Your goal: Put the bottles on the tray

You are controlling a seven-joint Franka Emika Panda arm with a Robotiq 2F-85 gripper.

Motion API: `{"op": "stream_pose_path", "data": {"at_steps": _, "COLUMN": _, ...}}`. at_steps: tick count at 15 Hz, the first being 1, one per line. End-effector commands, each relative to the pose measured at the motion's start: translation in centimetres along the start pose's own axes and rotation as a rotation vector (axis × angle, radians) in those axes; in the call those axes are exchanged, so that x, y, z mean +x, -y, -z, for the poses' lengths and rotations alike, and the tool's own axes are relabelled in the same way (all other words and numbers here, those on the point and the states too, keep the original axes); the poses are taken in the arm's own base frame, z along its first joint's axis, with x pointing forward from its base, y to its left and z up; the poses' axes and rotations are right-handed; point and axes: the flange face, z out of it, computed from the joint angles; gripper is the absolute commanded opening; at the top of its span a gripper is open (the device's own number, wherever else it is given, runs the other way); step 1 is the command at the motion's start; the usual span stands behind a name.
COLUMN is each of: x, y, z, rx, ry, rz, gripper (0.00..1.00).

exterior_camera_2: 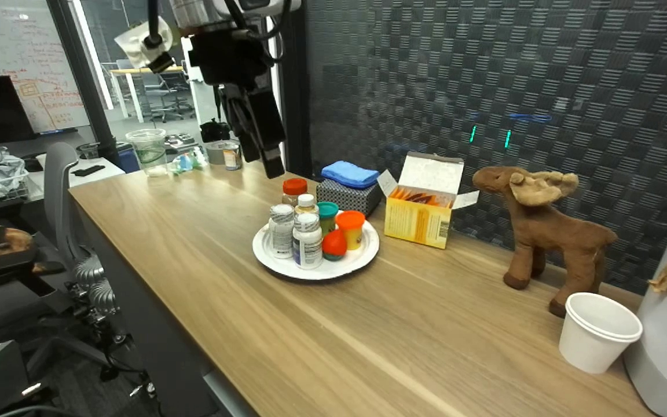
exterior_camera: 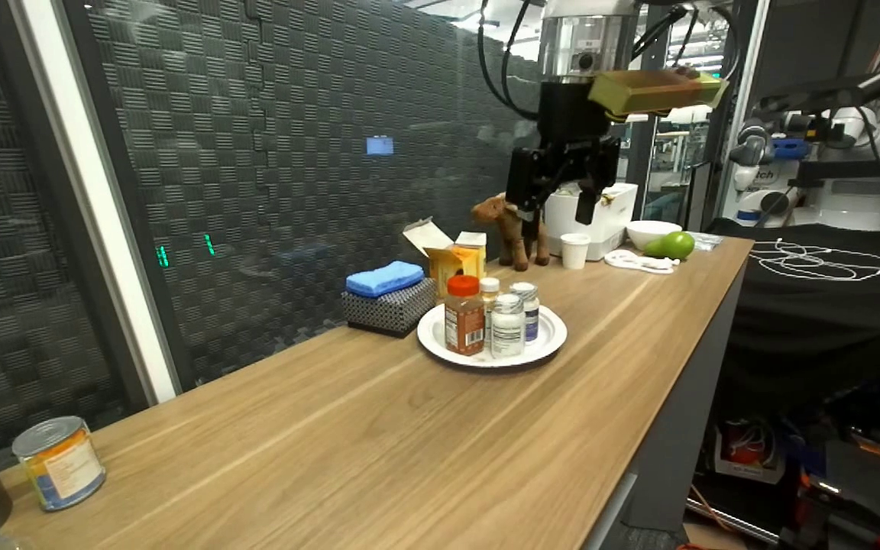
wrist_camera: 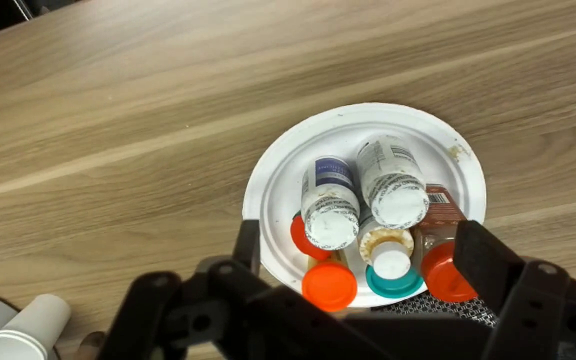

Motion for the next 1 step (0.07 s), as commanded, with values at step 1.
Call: {"op": "stream_pose_path", "data": {"at_steps": 1, "x": 0.17, "y": -0.01, "z": -0.48, "rx": -0.002, "ry": 0.01, "rz": 0.0, "gripper": 1.0}}
